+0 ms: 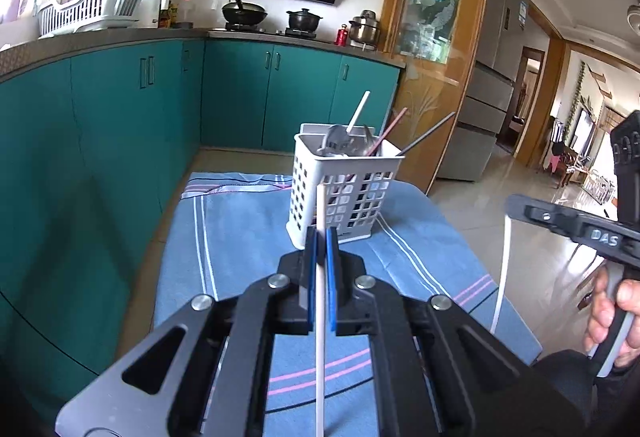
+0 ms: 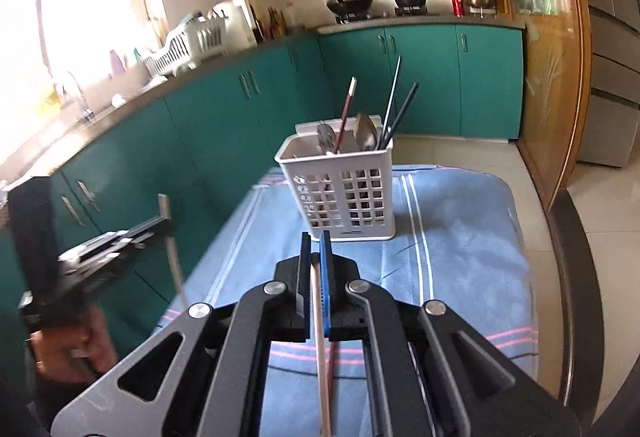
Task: Organize utensils
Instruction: 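Carry the white chopstick into the holder with the left gripper while the right carries its chopstick there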
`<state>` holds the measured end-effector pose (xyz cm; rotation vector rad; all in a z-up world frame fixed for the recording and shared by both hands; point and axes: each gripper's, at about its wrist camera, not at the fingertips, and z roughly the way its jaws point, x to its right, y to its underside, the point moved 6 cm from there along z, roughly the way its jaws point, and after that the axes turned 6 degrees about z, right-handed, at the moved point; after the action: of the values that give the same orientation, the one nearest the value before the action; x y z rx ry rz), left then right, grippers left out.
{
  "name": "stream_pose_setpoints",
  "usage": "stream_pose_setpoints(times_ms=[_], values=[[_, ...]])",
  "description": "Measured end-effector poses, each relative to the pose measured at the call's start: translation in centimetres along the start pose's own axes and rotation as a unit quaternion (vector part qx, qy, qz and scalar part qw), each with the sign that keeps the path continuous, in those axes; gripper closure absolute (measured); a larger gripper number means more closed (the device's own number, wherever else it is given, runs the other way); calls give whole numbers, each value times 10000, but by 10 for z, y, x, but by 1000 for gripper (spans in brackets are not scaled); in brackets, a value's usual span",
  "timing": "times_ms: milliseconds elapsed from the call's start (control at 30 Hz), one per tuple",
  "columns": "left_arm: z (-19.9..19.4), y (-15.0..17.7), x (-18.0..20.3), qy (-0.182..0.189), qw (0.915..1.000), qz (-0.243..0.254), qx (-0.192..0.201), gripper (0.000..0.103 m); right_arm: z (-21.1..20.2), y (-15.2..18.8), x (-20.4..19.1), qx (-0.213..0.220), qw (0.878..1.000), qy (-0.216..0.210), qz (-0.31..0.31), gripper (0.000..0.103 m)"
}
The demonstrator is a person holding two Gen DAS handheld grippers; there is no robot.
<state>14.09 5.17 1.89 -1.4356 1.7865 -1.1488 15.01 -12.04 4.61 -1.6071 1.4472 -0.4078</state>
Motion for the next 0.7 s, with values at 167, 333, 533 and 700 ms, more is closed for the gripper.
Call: stream_pose_setpoints(times_ms=[167,333,533,700], values=[[-11,-14,8,-7,10000,18,47,99,-28,-3,-11,137,9995,-296,19,99],[-19,-45,11,-1,9999,-3,163,99,-58,-32,-23,419,9976,-551,-45,99],[-21,-117,19,7,9989,144,452,99,-71,-101,-34,797,9951,-552,-197,99],[-15,-195,20,-157,9962,243,816,99,-60,-169,-35,1035,9935,-399,-272,99]])
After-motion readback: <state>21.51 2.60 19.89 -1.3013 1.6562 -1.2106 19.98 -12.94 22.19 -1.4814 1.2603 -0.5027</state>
